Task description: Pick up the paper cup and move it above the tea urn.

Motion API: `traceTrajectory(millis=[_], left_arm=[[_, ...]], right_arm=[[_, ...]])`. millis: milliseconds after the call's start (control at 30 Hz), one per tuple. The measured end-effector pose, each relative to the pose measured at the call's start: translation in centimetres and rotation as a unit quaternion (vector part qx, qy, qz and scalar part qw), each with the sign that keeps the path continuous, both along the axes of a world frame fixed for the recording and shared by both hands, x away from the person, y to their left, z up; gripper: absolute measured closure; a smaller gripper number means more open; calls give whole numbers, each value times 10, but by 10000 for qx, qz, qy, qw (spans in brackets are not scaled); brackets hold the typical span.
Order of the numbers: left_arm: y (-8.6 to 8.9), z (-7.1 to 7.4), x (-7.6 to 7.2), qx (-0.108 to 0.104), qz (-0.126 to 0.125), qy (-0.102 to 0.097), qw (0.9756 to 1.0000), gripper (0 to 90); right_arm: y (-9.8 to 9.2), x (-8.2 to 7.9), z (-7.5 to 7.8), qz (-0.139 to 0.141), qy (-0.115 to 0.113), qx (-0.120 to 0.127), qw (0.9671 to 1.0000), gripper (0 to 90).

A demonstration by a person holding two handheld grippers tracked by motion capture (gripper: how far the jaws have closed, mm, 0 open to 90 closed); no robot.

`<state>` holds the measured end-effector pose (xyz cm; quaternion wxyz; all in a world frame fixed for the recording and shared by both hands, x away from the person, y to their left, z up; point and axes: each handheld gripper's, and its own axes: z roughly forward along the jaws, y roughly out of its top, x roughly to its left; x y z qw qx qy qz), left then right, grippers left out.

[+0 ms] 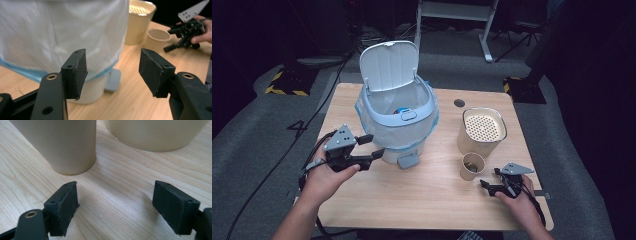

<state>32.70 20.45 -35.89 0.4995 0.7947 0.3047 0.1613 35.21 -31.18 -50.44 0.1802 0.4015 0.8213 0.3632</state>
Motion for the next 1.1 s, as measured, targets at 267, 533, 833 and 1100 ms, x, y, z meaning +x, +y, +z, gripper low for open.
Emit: traceTrajectory(millis=[267,533,833,1100], left_arm=[[9,-39,0,241,93,246,9994,397],[13,-76,8,380,224,736,9963,387],[7,-119,21,837,391,1111,9895,385],[11,-141,32,1021,568,1252,9852,369]], right_arm=[[1,-1,0,154,16,-34,9999,159],[-1,-3,0,247,11,-42,9997,160],[-5,-6,4,324,135,-65,9994,237],[-2,-9,12,486,132,222,9985,240]])
